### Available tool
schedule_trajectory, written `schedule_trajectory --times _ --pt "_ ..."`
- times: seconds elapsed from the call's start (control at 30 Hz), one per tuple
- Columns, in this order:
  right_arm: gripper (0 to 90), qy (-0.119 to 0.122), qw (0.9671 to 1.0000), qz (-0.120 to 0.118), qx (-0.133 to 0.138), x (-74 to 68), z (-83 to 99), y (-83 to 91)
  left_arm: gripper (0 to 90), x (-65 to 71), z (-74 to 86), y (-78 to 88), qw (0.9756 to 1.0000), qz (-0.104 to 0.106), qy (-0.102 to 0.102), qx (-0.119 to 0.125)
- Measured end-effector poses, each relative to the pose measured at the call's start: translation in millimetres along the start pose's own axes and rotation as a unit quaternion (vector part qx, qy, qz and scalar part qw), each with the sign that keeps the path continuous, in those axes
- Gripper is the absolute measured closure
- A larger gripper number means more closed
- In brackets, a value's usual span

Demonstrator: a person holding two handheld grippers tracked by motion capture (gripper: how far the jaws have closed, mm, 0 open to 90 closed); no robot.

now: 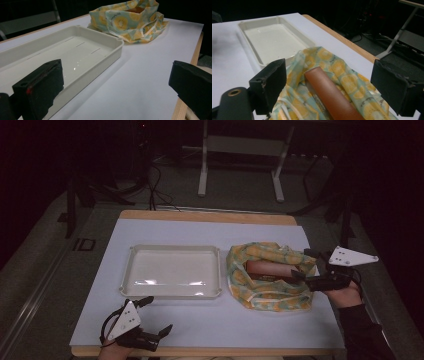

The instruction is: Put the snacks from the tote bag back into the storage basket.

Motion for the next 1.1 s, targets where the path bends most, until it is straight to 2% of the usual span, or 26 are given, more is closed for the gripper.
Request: schedule_trajectory --times 0.23,0.37,0.43,0.5,0.53,0.6,0.67,0.87,1.1 --pt "14.3 -0.011 0.9998 -0.014 -0.006 18.6 1.3 -7.5 0.0 1.1 -0.1 -0.2 1.0000 0.003 -0.003 -0.001" --pt "14.6 -0.015 0.9994 -0.024 -0.021 28.8 5.3 -13.5 0.0 1.0 0.0 -0.3 1.0000 0.002 -0.003 -0.002" --pt "14.7 -0.011 0.9987 -0.031 -0.039 33.1 8.6 -17.3 0.0 0.8 -0.1 -0.5 1.0000 0.002 -0.002 -0.002" --pt "20.2 -0.006 0.9980 -0.037 -0.050 37.2 11.4 -20.0 0.0 0.7 -0.1 -0.5 1.0000 0.002 -0.003 -0.002" --pt "20.5 -0.006 0.9976 -0.047 -0.051 38.4 12.4 -21.8 0.0 0.7 -0.1 -0.4 1.0000 0.002 -0.003 -0.002" --pt "20.6 -0.008 0.9972 -0.051 -0.053 40.6 13.9 -23.9 0.0 0.7 -0.3 -0.1 1.0000 0.002 -0.003 -0.001" --pt "22.0 -0.015 0.9953 -0.063 -0.072 47.3 21.6 -32.1 0.0 0.7 -0.5 0.0 1.0000 0.002 -0.002 0.000" --pt "26.8 -0.020 0.9898 -0.083 -0.114 54.0 38.1 -46.1 0.0 0.0 -0.8 0.0 1.0000 -0.002 -0.005 0.001" --pt "29.5 -0.026 0.9840 -0.096 -0.148 59.7 56.8 -55.1 0.0 -0.8 -1.5 0.1 1.0000 -0.005 -0.003 0.003"
Point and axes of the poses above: each handheld gripper's, and its own axes: y roughly backward along the jaws, z roughly out of its underside, x roughly to its right, the point moved 9 cm from there along -y, roughly forward along the jaws, and after that the axes turned 13 degrees about -z, right-handed, at the moved point
